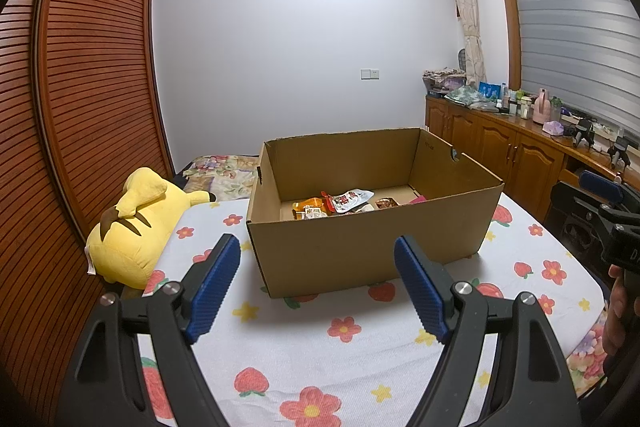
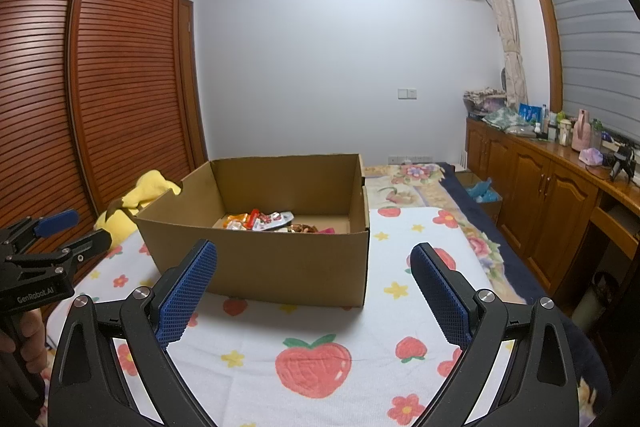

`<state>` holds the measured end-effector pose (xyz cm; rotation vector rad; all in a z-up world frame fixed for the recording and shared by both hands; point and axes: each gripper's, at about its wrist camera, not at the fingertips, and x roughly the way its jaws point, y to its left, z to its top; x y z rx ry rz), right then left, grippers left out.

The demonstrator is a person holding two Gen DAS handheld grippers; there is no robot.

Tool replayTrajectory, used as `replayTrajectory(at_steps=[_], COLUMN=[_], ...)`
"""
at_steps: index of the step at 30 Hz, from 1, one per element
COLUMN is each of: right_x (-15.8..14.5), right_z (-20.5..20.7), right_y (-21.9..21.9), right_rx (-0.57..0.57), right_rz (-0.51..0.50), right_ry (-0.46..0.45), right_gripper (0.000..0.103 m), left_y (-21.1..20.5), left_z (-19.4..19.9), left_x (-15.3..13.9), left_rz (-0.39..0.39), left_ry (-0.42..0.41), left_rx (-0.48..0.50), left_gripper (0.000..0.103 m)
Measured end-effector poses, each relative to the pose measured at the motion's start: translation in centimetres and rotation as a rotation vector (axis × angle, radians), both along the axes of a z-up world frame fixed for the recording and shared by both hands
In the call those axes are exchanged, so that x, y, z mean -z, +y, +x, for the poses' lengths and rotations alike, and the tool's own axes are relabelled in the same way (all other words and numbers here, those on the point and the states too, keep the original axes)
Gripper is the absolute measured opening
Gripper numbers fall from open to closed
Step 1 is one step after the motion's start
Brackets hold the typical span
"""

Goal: Organize snacks

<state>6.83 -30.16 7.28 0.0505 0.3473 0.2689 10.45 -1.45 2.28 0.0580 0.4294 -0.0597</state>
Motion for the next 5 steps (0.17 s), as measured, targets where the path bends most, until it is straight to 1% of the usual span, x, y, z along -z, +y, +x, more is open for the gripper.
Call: replayTrajectory(at_steps=[5], right_x=[0.03], right_z=[0.0], right_y=[0.01], right_rx=[0.0], right_rz=[0.0], right_ry=[0.0], right_gripper=[0.099], left_y=[-0.02], left_z=[-0.01], left_x=[0.02], left_rz=[-0.001], left_ry=[0.003], left_rx=[0.001], left_gripper=[0.08])
